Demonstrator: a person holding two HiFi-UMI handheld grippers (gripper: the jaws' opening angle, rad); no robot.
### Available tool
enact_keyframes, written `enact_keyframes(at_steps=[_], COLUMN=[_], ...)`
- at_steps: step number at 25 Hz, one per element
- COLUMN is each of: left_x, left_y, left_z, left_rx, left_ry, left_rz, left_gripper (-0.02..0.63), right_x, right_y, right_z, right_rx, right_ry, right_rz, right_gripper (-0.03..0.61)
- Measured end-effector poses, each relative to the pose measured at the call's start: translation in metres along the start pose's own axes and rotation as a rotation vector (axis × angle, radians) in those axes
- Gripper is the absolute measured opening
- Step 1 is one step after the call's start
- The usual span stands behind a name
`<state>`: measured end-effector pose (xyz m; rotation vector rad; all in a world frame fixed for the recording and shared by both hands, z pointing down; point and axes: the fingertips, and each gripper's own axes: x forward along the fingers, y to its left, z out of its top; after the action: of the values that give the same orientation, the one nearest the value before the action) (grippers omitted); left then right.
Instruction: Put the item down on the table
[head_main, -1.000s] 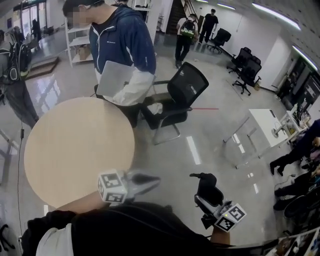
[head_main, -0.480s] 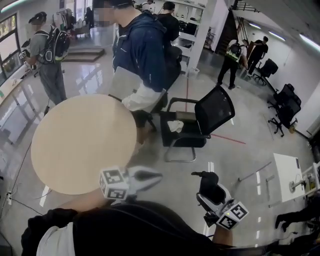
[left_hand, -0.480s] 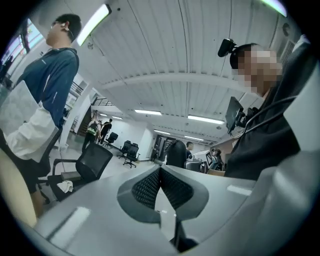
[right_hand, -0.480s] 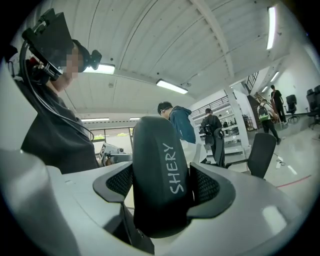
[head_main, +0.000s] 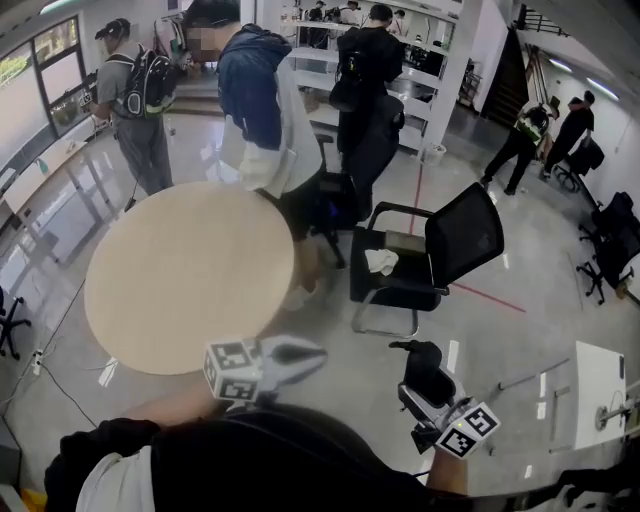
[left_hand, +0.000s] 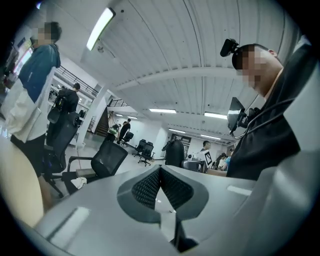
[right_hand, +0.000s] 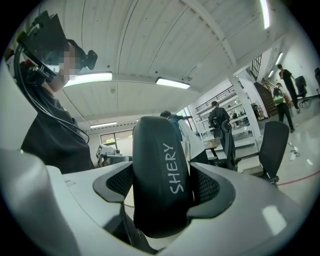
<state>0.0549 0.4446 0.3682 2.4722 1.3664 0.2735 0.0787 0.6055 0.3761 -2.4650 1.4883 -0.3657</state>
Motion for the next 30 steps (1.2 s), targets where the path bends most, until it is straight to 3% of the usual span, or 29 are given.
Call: enact_keyframes(at_steps=[9,16,23,30], left_x=[-0.018,-0.058,-0.191,-0.337], left_y=[0.063,0.163,0.277,0.357], left_z=[0.026,0.068,0.083,0.056], left_rx=[-0.004,0.014,-0.011,-0.069], left_ry=[-0.077,-0.168,-0.279,-0.360], left_rz=[0.045,0.089,0.290,0.546], left_gripper=[-0.003,-0.003,-0.003,-0.003], right_x=[0.079,0.185,0.357,0.551], right_y=[-0.012,-0.035,-0.039,-0.028], right_z=[0.030,0.071,0.092,0.087], right_rx=[-0.077,-0.136,-0.206,-0.267], right_ry=[0.075,0.123,0.180,0.266], right_rz=[0.055,0.056,0.127,0.225], right_gripper=[0.364,0.362,0.362,0.362])
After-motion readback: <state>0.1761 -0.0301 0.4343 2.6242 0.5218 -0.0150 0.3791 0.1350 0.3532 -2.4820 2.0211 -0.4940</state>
